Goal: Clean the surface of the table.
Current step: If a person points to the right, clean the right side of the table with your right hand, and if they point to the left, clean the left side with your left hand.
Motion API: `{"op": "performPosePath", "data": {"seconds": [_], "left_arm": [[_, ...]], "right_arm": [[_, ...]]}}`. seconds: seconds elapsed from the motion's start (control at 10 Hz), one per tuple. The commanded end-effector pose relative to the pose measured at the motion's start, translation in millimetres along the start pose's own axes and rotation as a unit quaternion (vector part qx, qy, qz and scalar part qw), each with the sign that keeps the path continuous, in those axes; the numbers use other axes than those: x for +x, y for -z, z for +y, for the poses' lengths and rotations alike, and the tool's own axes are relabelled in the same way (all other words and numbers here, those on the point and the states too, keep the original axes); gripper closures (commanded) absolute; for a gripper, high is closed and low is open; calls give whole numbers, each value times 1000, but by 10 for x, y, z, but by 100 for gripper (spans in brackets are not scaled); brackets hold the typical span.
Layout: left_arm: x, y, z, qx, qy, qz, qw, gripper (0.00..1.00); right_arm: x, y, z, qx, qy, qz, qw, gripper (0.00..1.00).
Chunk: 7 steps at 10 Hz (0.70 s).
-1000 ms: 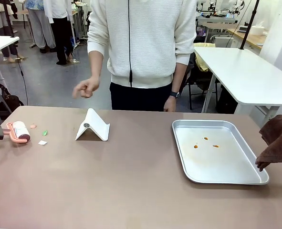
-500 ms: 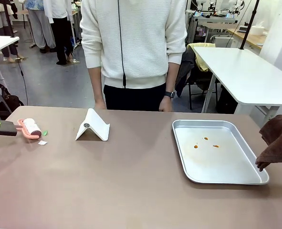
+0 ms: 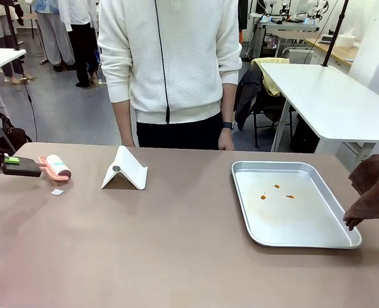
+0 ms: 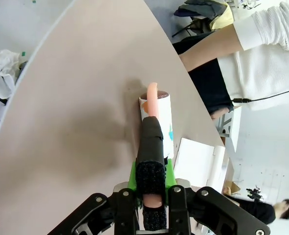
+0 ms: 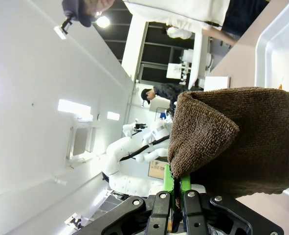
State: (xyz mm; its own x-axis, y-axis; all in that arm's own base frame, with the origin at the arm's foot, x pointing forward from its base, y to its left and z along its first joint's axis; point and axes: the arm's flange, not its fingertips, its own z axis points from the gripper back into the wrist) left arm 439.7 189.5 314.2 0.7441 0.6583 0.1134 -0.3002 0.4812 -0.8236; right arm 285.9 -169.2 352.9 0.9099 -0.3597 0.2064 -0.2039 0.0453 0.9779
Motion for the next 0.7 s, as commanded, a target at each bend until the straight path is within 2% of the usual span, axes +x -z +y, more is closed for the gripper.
{"op": "performPosePath", "data": {"seconds": [0.0,0.4,0.6], "left_arm": [[-57,210,-63,17,-14,13,1000,78],[-4,380,-282,-8,-30,25,999,78],[10,283,-362,-46,-30,30,998,78]], "right_arm": [[-1,-8,78,-1,10,2,1000,100],[-1,-8,78,-1,10,2,1000,100],[-1,-8,78,-1,10,2,1000,100]]}}
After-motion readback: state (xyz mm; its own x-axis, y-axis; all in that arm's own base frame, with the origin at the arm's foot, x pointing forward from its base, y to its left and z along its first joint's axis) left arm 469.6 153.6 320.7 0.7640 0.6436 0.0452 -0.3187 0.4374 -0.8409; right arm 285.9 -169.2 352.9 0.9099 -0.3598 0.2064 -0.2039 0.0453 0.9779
